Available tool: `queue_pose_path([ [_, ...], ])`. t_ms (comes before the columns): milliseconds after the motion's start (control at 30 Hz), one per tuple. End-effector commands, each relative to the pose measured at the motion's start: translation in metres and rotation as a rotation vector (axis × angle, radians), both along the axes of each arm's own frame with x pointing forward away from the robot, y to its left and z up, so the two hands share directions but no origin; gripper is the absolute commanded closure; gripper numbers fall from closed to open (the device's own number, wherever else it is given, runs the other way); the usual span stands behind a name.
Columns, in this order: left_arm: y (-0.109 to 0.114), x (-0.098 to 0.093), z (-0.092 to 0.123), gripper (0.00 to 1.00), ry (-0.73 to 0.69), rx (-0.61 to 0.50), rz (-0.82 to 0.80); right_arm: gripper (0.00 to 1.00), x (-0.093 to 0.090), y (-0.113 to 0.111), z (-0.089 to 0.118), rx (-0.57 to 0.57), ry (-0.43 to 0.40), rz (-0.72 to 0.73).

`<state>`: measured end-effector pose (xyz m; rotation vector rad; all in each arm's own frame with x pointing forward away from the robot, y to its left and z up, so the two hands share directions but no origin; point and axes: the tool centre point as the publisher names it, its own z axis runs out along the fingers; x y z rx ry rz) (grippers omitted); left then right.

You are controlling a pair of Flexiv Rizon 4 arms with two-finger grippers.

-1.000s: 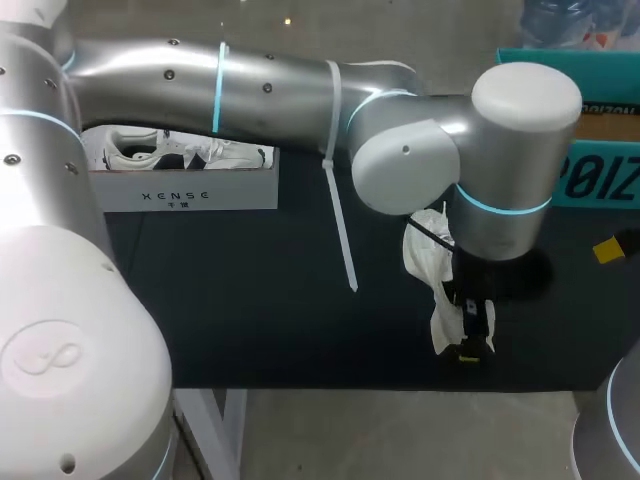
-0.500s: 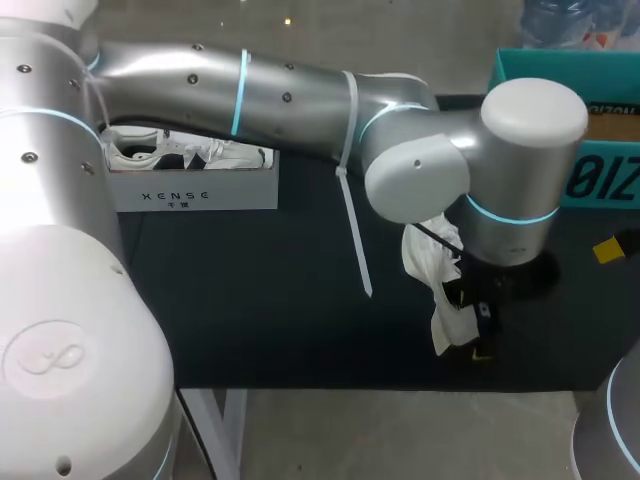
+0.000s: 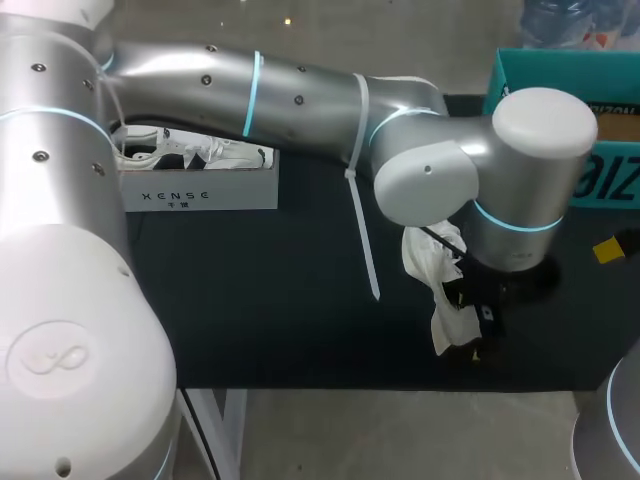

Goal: Take the shoe out of the shoebox, open the shoe tongue, remove and reinsert the insole, then place the shoe into the shoebox

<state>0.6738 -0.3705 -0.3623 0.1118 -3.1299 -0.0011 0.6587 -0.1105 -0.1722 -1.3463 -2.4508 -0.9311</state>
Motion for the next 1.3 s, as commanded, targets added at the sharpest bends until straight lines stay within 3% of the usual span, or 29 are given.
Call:
queue_pose_path([
  [33, -0.002, 0.002, -0.004, 0.0, -0.007, 0.004, 0.008, 0.0, 0.0, 0.0, -0.001, -0.001, 0.0, 0.0],
  [67, -0.002, 0.002, -0.004, 0.19, -0.006, 0.001, 0.01, 0.0, 0.0, 0.0, -0.001, -0.001, 0.0, 0.0],
  [100, -0.002, 0.003, -0.005, 0.57, -0.007, 0.001, 0.012, 0.0, 0.0, 0.0, -0.001, -0.001, 0.0, 0.0],
  [133, -0.002, 0.004, -0.006, 0.82, -0.008, 0.002, 0.013, 0.0, 0.0, 0.0, -0.001, -0.001, 0.0, 0.0],
  [167, -0.003, 0.003, -0.006, 1.0, -0.008, 0.001, 0.013, 0.0, 0.0, 0.0, -0.001, -0.001, 0.0, 0.0],
  [467, -0.004, 0.0, -0.009, 1.0, 0.007, -0.018, 0.003, 0.0, 0.0, 0.0, -0.001, -0.001, 0.0, 0.0],
  [700, 0.005, -0.007, 0.004, 1.0, 0.013, -0.051, 0.001, 0.0, 0.0, 0.0, -0.001, -0.001, 0.0, 0.0],
  [867, 0.016, -0.01, 0.027, 1.0, 0.02, -0.079, -0.046, 0.0, 0.0, 0.0, -0.001, -0.001, 0.0, 0.0],
  [1000, 0.031, -0.008, 0.052, 1.0, 0.068, -0.119, -0.189, 0.0, 0.0, 0.0, -0.001, -0.001, 0.0, 0.0],
  [1233, 0.079, 0.008, 0.097, 1.0, 0.072, -0.112, -0.418, 0.0, 0.0, 0.0, -0.001, -0.001, 0.0, 0.0],
  [1300, 0.095, 0.014, 0.105, 1.0, 0.087, -0.059, -0.52, 0.0, 0.0, 0.0, -0.001, -0.001, 0.0, 0.0],
])
